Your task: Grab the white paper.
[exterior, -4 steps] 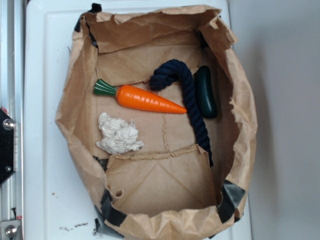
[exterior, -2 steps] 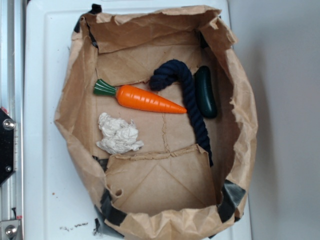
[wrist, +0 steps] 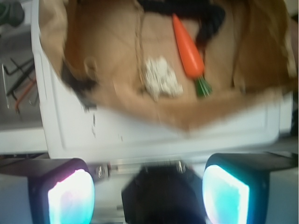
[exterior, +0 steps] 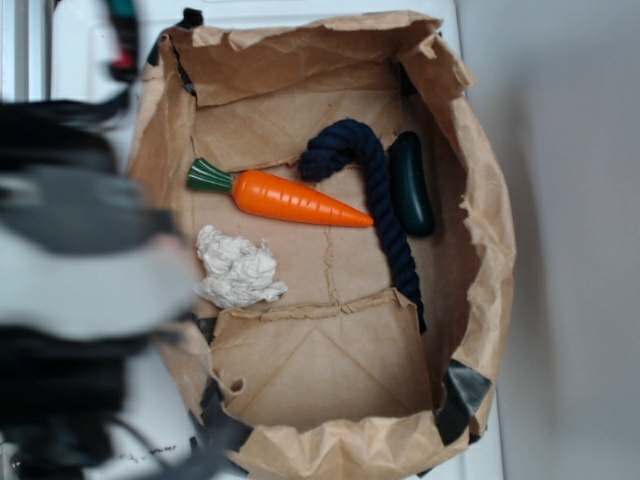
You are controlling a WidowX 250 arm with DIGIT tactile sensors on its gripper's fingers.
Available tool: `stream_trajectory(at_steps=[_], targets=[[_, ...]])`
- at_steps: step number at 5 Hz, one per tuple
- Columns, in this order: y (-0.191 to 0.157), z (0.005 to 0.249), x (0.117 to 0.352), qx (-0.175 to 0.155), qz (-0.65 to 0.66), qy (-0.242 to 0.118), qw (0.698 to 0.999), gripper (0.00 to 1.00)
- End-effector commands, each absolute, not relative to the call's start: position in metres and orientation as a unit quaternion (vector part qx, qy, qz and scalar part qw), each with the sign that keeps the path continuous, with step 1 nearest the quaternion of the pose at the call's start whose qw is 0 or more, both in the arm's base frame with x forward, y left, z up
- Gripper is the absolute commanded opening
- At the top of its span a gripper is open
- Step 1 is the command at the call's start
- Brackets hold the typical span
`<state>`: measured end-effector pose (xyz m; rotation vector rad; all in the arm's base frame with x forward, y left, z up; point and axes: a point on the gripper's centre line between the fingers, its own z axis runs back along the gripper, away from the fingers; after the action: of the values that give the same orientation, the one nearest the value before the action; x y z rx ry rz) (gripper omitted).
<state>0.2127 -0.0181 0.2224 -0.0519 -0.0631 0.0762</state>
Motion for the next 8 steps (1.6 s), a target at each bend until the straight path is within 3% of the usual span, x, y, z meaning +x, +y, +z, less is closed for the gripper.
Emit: stream_trajectory(at_steps=[1, 2, 3, 4, 5, 8], targets=[[0.019, 0.195, 0.258, -0.026, 0.043, -0.117, 0.992, 1.0], [0.04, 0.156, 0.263, -0.007, 0.038, -0.111, 0.993, 1.0], [0.049, 0.134, 0.263, 0.02, 0.035, -0.095, 0.995, 1.0], [0.047, 0.119, 0.26, 0.013, 0.021, -0.082, 0.996, 1.0], [0.033, 0.107, 0.256, -0.005, 0.007, -0.06, 0.998, 1.0], [0.033, 0.107, 0.256, -0.005, 0.007, -0.06, 0.998, 1.0]])
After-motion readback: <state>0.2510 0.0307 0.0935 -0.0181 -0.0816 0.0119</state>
